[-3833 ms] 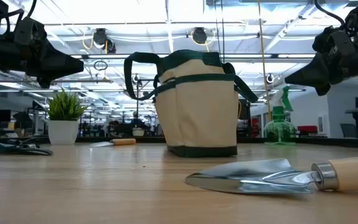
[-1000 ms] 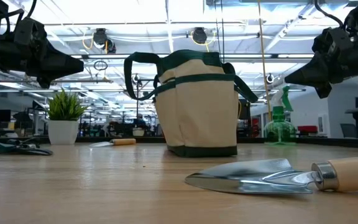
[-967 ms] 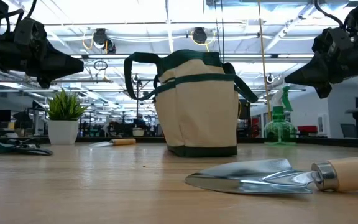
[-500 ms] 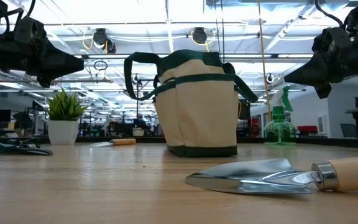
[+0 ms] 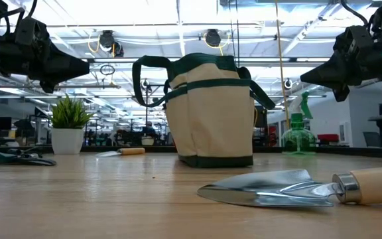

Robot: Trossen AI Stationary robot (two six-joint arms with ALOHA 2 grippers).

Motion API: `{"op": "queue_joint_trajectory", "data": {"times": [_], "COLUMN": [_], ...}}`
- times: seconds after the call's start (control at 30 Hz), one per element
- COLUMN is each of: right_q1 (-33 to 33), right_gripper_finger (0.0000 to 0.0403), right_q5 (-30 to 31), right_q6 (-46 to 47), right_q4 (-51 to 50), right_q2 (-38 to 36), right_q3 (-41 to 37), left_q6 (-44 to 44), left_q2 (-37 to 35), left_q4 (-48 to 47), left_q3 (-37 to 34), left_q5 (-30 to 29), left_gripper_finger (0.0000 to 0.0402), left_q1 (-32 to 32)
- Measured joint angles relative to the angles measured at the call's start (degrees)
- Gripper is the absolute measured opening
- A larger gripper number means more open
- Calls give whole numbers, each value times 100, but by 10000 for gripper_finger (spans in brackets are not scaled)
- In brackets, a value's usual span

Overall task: Pick & Place Garden tools in Gardening bag
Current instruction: Put the red gloves into the light brown gardening bag

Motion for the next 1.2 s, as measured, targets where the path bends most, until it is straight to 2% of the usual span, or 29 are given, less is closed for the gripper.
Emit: {"op": "queue_joint_trajectory", "data": {"times": [0.1,0.23,0.33,0.47,0.57,0.73,1.13,1.2], "right_q1": [-2,-5,-5,-4,-5,-5,-5,-5], "right_gripper_finger": [4,4,4,4,4,4,4,4], "right_q5": [33,436,743,777,1164,1655,1618,1447], "right_q6": [323,678,824,361,-125,-744,-1501,-1684], "right_q4": [5,78,667,1733,2124,2084,1184,1112], "right_q2": [0,2,24,207,507,1270,3700,4125], "right_q3": [0,0,2,24,248,912,2804,3083], "left_q6": [0,0,-1,-79,-322,-396,-393,-391], "left_q2": [1,1,1,1,2,2,2,2], "left_q4": [0,-9,-15,-13,-18,-39,-35,-35], "left_q3": [7,9,9,9,9,11,17,17], "left_q5": [-2,-4,-4,-7,-8,-9,-11,-11], "left_gripper_finger": [99,99,99,99,99,99,99,99], "left_q1": [0,0,0,0,0,0,0,-2]}}
